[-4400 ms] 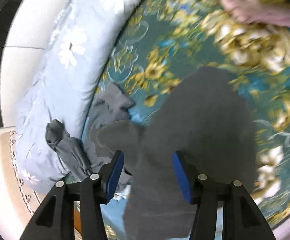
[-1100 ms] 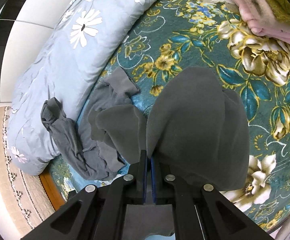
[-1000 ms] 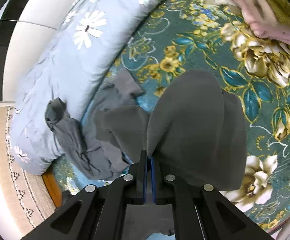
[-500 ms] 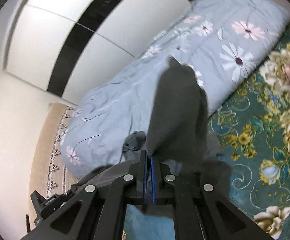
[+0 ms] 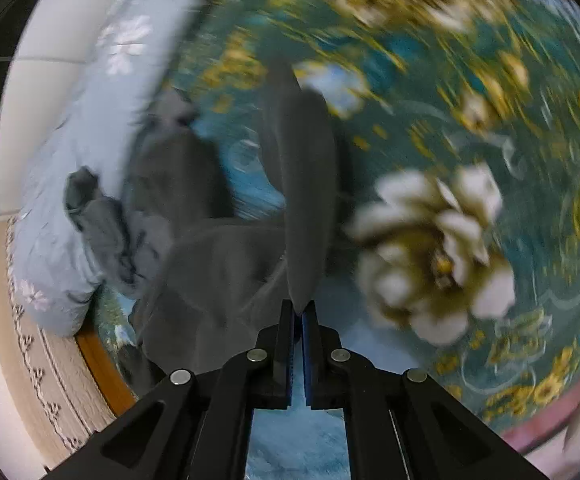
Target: Fold clothes
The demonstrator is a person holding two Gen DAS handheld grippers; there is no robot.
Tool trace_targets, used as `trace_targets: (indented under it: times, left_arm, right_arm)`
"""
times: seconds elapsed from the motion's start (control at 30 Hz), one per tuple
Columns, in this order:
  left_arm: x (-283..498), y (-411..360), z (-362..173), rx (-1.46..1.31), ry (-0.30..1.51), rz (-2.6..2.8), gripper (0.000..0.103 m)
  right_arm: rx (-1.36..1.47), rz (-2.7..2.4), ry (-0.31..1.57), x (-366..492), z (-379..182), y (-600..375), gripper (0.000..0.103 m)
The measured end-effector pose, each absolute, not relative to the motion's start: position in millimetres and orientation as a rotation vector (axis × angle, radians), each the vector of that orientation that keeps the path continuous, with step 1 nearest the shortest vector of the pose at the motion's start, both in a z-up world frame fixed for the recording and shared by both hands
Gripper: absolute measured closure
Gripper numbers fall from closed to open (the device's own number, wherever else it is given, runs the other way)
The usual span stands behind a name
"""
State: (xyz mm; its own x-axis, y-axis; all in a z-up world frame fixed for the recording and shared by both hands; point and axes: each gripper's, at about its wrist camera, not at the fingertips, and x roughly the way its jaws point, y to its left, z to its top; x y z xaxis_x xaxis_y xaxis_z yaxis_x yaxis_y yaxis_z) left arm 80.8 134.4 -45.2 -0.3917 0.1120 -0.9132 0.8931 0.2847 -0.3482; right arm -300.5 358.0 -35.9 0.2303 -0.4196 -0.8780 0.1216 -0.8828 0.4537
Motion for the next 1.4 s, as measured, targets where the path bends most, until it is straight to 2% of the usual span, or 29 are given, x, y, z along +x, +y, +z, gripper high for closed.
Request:
trace_targets:
  times: [0.2, 0.3, 0.47, 0.53, 0.63, 0.7, 0.73, 0.8, 0.87, 1.1, 1.27, 1.3, 1.37, 1.4]
  left_arm:
    - [101.3, 145.5, -61.4, 0.879, 1.799, -1.136, 0.094]
    - [109.5, 144.5, -60.2, 0.864, 1.822, -1.129, 0.085]
    - [138.6, 131.9, -50.0, 0.775, 1.804, -1.102, 0.060]
    - [154.3, 125.3, -50.5, 0.749, 1.783, -1.057, 0.057]
    - [183.2, 113.0, -54.6, 0.718, 1.740, -0.954, 0.056]
    - [196.8, 105.6, -55.0, 0.677, 1.731, -0.916, 0.056]
    - [201.7, 100.9, -53.7, 0.651, 1.733, -0.916, 0.056]
    - [201.2, 87.8, -45.1, 0.640, 1.721, -0.964, 0.053]
    - [195.3, 80.1, -41.3, 0.675, 1.680, -1.027, 0.047]
    - [149.9, 37.7, -42.1, 0.860, 1.549, -1.116, 0.046]
    - [151.0, 22.7, -44.0, 0.884, 1.492, -1.024, 0.048]
    - [155.3, 21.9, -45.6, 0.864, 1.496, -1.003, 0.053]
    - [164.1, 21.2, -48.9, 0.846, 1.495, -0.973, 0.075]
    - [169.5, 20.9, -51.3, 0.835, 1.495, -0.957, 0.076]
  right_arm:
    - [2.120, -1.670, -0.201, -291.4, -55.8, 360.2, 0.099]
    - [2.138, -1.668, -0.220, -294.4, -58.4, 362.2, 0.096]
    - [2.206, -1.664, -0.310, -299.7, -64.8, 368.4, 0.095]
    - [2.236, -1.667, -0.327, -300.6, -70.0, 369.8, 0.094]
    - [2.270, -1.675, -0.336, -302.1, -75.5, 371.4, 0.085]
    - [2.283, -1.693, -0.350, -305.0, -77.6, 373.8, 0.069]
    - [2.284, -1.706, -0.365, -307.8, -77.5, 376.1, 0.066]
    - [2.285, -1.732, -0.397, -313.5, -77.3, 380.8, 0.058]
    - [2.286, -1.758, -0.428, -319.2, -77.1, 385.5, 0.054]
    - [2.300, -1.861, -0.521, -344.2, -79.8, 398.4, 0.045]
    - [2.300, -1.910, -0.579, -364.0, -84.8, 401.0, 0.042]
    - [2.300, -1.913, -0.588, -367.2, -86.3, 400.5, 0.042]
    - [2.301, -1.920, -0.603, -373.7, -89.2, 399.6, 0.042]
    - [2.301, -1.920, -0.603, -375.5, -89.9, 398.8, 0.042]
